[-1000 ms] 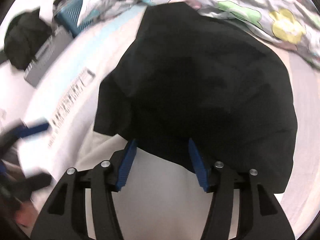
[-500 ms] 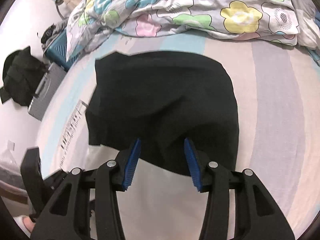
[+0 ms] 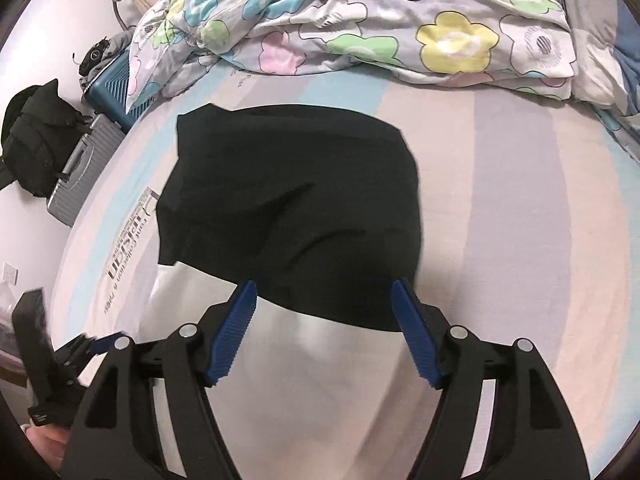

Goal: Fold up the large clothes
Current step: 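Grasp the white jacket body with the left tool while the right tool holds the black hood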

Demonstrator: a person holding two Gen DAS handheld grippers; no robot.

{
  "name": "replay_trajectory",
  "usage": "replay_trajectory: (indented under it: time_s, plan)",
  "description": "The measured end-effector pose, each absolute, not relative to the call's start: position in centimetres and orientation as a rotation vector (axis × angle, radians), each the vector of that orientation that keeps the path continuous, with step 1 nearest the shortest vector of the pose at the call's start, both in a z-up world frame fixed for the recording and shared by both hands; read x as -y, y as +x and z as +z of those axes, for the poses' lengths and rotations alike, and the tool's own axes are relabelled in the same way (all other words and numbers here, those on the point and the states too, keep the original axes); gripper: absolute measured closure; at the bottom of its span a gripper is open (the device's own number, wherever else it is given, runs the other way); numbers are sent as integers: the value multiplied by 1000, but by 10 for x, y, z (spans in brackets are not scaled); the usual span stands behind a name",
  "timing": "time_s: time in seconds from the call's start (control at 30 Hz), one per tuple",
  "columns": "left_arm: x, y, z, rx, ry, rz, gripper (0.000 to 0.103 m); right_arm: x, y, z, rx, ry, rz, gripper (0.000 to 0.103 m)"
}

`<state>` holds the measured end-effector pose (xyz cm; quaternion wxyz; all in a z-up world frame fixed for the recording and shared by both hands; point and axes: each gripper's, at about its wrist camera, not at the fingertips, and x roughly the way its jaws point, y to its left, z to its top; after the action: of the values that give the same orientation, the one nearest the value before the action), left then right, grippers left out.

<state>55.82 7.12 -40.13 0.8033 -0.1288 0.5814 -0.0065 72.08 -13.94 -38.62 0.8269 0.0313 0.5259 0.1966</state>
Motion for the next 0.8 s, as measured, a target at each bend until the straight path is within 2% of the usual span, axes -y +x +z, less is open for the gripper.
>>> replay_trajectory:
  time_s: [0.27,0.4,0.57,0.8]
  plan:
    - [-70,482,-428,-1309,-480,76,6,159,739,-398,-1203,69,482,30]
    - [-79,471,-444,-1302,-616,88,5,164,752,-413,-1261,120,532,30]
    - [-106,500,-448,-1300,-633,47,6,172,769,-429,-1313,202,585,30]
    - [-133,579,-454,-1389,-499,-107,5,171,778,-450,-1354,263,624,28]
